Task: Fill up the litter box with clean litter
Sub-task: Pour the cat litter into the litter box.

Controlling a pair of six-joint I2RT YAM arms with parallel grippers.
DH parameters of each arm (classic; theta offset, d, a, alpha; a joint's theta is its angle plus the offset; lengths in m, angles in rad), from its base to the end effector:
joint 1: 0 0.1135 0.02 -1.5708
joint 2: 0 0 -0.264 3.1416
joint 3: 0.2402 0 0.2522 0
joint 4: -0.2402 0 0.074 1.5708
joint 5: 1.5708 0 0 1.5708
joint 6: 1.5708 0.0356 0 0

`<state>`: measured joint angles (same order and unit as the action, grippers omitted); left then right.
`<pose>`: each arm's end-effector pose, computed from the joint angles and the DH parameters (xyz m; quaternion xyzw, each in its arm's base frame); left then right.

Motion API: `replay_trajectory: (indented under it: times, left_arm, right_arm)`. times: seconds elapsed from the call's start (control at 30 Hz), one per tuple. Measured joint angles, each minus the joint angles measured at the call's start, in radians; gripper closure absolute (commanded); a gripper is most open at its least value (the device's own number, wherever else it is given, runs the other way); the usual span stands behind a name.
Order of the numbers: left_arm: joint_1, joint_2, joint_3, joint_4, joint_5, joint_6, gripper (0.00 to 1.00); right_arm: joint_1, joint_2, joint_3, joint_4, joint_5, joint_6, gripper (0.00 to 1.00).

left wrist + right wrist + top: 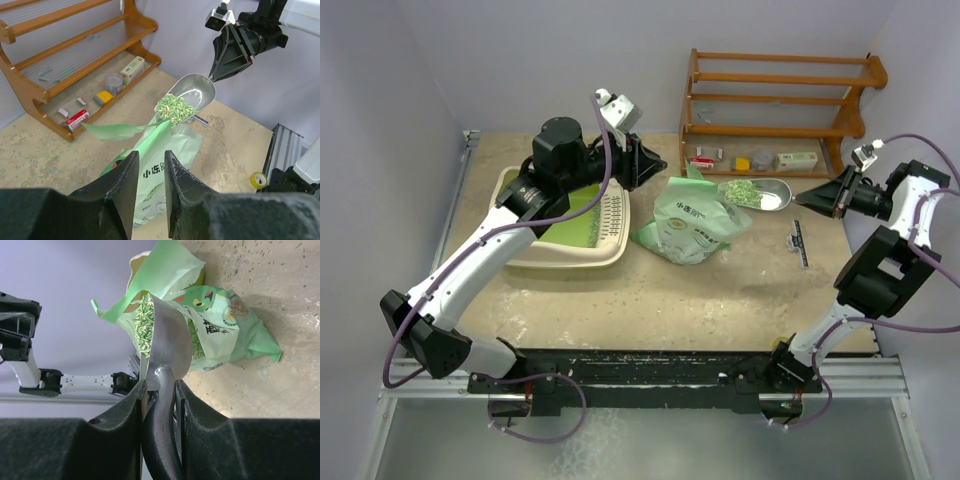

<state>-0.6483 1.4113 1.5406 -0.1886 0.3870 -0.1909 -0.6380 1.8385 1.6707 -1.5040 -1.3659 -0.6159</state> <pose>0.2470 -0.2040 0.4589 0.2904 0.6657 -0.4020 0.5576 0.2884 -0.1704 0.3055 0.0404 0.7743 0.5334 0.3381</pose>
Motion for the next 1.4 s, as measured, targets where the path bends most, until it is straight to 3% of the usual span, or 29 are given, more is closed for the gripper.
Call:
replay_trajectory:
  times: [0.43,0.9,1.4]
  left_arm:
    - [0.009,-0.011,0.012,-0.002,-0.026,-0.006,0.8]
    - [0.034,-0.025,0.014,-0.003,-0.034,-0.035,0.8]
    - [0.048,-0.04,0.013,-0.003,-0.051,-0.035,0.8]
  right_arm:
    - [-0.011,-0.037,-0.007,0.0,-0.041,0.047,1.0]
    - [-0.011,-0.037,0.119,0.0,-0.067,0.102,1.0]
    - [0.044,-0.037,0.237,0.017,-0.117,0.321,1.0]
